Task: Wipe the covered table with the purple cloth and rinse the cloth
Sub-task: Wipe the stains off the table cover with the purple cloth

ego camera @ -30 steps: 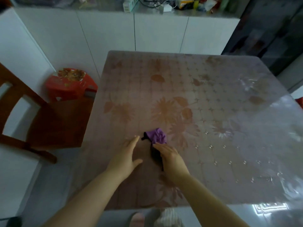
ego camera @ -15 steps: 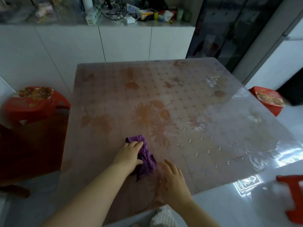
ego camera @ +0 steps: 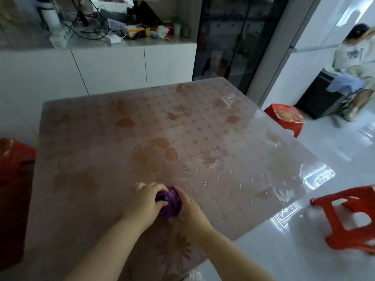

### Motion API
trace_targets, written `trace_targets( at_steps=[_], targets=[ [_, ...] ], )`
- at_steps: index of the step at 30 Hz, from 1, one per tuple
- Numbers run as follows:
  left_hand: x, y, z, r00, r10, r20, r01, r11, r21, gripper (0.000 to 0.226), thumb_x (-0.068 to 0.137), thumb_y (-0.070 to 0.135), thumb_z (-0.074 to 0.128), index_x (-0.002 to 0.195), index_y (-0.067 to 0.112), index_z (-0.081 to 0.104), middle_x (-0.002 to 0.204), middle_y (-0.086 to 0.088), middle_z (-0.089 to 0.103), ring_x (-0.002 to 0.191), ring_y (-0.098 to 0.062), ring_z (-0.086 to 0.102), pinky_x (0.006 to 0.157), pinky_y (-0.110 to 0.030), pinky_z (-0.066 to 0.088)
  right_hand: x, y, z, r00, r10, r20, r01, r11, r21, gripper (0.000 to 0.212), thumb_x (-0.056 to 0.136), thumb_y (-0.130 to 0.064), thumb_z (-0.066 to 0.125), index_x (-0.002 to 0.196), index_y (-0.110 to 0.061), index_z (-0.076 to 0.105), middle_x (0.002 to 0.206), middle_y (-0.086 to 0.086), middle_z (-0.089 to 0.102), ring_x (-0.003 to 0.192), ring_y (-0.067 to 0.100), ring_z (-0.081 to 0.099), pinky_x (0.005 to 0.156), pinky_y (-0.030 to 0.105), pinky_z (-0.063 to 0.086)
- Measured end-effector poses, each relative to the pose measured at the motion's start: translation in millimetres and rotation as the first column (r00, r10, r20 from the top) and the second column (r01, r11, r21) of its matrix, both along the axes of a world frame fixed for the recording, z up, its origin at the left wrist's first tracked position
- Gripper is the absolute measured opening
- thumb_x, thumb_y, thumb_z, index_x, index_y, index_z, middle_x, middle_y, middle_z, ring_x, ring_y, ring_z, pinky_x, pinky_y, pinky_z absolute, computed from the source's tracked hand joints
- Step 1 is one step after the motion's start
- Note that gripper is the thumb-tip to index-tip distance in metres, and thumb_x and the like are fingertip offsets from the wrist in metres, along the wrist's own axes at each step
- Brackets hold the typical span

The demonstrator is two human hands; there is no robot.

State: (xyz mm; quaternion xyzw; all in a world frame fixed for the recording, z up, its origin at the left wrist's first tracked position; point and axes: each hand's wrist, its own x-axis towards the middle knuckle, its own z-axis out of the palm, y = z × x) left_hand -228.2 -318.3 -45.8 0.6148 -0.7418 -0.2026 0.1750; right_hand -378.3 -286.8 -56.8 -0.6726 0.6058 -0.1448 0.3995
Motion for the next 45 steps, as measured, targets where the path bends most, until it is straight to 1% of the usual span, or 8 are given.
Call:
trace_targets(
  at_steps=[10, 17, 23, 28, 33, 37, 41, 45],
  targets=[
    [12, 1, -1, 0.995, 0.045, 0.087, -0.053, 0.994, 0.099, 0.022, 0.079, 0.032, 0.065, 0.101, 0.03, 0.06, 0.104, 0.007, 0.063, 0.098, -0.023, 0.043, 0.098, -0.038, 0.03, 3, -13, -13, 0.992, 0.035, -0.12, -0.048, 0.993, -0.105, 0.043, 0.083, -0.033, 0.06, 0.124, -0.027, 0.053, 0.121, 0.005, 0.052, 0.112, 0.028, 0.048, 0.095, 0.035, 0.041],
    [59, 34, -31, 0.931, 0.169, 0.323, -0.237, 0.953, 0.186, 0.031, 0.078, 0.036, 0.061, 0.108, 0.041, 0.052, 0.115, 0.013, 0.06, 0.104, -0.02, 0.049, 0.103, -0.036, 0.029, 65, 23, -28, 0.843, 0.476, -0.249, -0.486, 0.874, 0.026, 0.075, 0.093, -0.027, 0.048, 0.148, -0.015, -0.002, 0.157, 0.006, -0.006, 0.144, 0.022, -0.002, 0.115, 0.037, -0.004],
    [71, 65, -35, 0.973, 0.142, 0.18, -0.184, 0.953, 0.24, 0.032, 0.075, 0.031, 0.067, 0.104, 0.037, 0.055, 0.108, 0.014, 0.055, 0.106, -0.02, 0.041, 0.101, -0.037, 0.03, 55, 34, -31, 0.736, 0.589, -0.333, -0.629, 0.777, -0.015, 0.058, 0.095, -0.036, 0.04, 0.146, -0.017, 0.021, 0.155, 0.003, 0.02, 0.143, 0.02, 0.014, 0.117, 0.039, 0.005],
    [47, 80, -41, 0.99, 0.047, 0.135, -0.074, 0.977, 0.199, 0.051, 0.081, 0.022, 0.06, 0.129, 0.031, 0.045, 0.126, 0.011, 0.05, 0.118, -0.019, 0.038, 0.114, -0.039, 0.01, 51, 55, -42, 0.816, 0.315, -0.485, -0.425, 0.895, -0.134, 0.065, 0.068, -0.053, 0.041, 0.123, -0.019, 0.05, 0.112, -0.002, 0.065, 0.098, 0.016, 0.065, 0.083, 0.028, 0.053],
    [60, 87, -40, 0.959, 0.258, 0.114, -0.27, 0.957, 0.107, 0.061, 0.082, 0.03, 0.061, 0.136, 0.029, 0.034, 0.137, 0.004, 0.042, 0.126, -0.021, 0.034, 0.114, -0.04, 0.015, 59, 45, -56, 0.771, 0.297, -0.564, -0.437, 0.89, -0.128, 0.063, 0.083, -0.053, 0.031, 0.132, -0.017, 0.049, 0.135, 0.01, 0.053, 0.119, 0.028, 0.055, 0.093, 0.038, 0.047],
    [94, 104, -33, 0.904, 0.422, 0.065, -0.427, 0.897, 0.117, 0.066, 0.083, 0.033, 0.061, 0.14, 0.026, 0.027, 0.138, 0.0, 0.04, 0.128, -0.024, 0.03, 0.107, -0.036, 0.027, 45, 0, -51, 0.774, 0.299, -0.558, -0.421, 0.901, -0.101, 0.05, 0.1, -0.031, 0.026, 0.147, -0.014, 0.019, 0.158, 0.004, 0.004, 0.144, 0.025, 0.009, 0.115, 0.035, 0.015],
    [124, 131, -31, 0.845, 0.521, 0.118, -0.533, 0.84, 0.106, 0.065, 0.079, 0.031, 0.066, 0.136, 0.024, 0.035, 0.135, -0.005, 0.047, 0.126, -0.026, 0.037, 0.105, -0.038, 0.028, 40, -45, -42, 0.823, -0.073, -0.564, -0.024, 0.986, -0.164, 0.048, 0.098, -0.02, 0.033, 0.145, -0.019, 0.022, 0.154, 0.006, 0.016, 0.137, 0.032, 0.018, 0.113, 0.043, 0.018],
    [133, 156, -34, 0.818, 0.558, 0.143, -0.574, 0.809, 0.129, 0.066, 0.076, 0.03, 0.069, 0.134, 0.024, 0.039, 0.132, -0.005, 0.05, 0.123, -0.028, 0.04, 0.104, -0.04, 0.029, 89, -70, -42, 0.902, 0.001, -0.431, -0.029, 0.998, -0.058, 0.057, 0.096, -0.032, 0.035, 0.148, -0.019, 0.014, 0.157, 0.002, 0.011, 0.142, 0.031, 0.007, 0.116, 0.046, 0.005]
  ],
)
